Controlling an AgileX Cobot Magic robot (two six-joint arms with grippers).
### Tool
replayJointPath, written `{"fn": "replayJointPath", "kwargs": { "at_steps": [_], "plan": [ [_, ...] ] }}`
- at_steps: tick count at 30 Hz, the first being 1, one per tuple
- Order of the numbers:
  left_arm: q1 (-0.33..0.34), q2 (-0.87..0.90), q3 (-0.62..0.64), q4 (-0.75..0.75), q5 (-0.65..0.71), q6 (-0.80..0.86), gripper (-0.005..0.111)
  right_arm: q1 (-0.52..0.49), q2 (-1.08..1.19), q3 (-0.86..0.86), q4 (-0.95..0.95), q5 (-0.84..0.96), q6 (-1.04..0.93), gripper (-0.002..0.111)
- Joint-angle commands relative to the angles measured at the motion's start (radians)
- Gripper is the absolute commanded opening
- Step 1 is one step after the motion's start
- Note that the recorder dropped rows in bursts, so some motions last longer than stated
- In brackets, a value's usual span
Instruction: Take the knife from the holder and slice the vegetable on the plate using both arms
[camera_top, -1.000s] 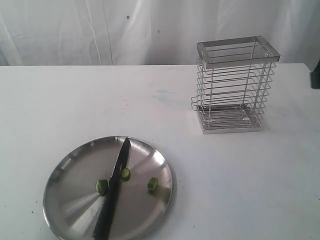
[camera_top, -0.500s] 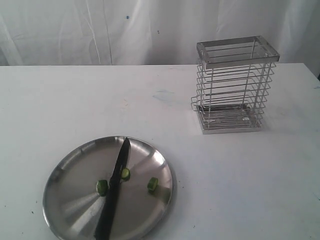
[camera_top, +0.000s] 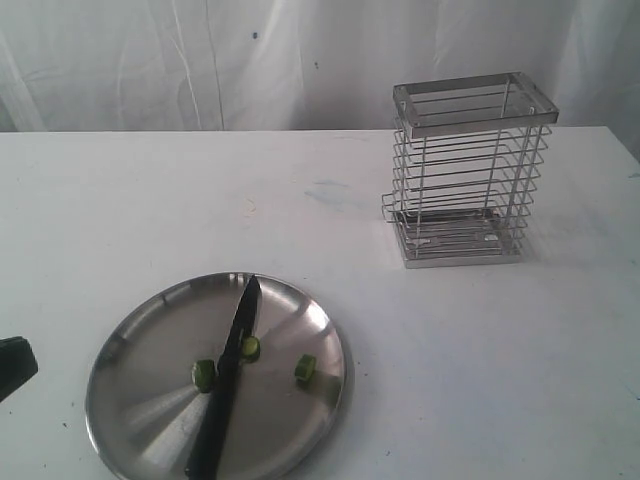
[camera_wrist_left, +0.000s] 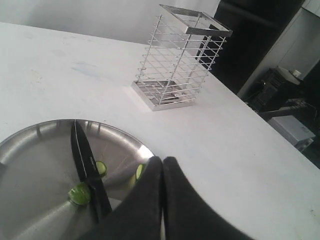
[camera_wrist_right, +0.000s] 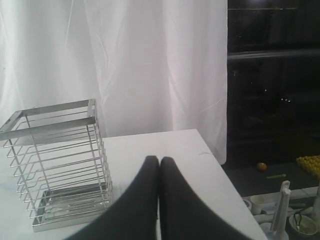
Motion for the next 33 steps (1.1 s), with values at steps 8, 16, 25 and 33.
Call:
{"fn": "replayJointPath", "kwargs": {
  "at_steps": [8,16,25,33],
  "plan": [
    [-0.006,-0.014,0.006,-0.009,-0.005,-0.009,0.0,-0.195,-0.004,0.226,0.151,-0.16,-0.202,0.0],
    [-0.006,-0.014,0.006,-0.009,0.0,-0.009,0.0,-0.248,-0.004,0.342,0.234,-0.306,-0.232,0.0],
    [-0.006,-0.014,0.006,0.002,0.0,-0.009,0.0,-0.366,-0.004,0.391,0.66,-0.234,-0.634,0.0],
    [-0.006,-0.014,0.006,0.002,-0.002,-0.009,0.0,-0.366,-0.004,0.391,0.744,-0.232,-0.634,0.0]
  ]
}}
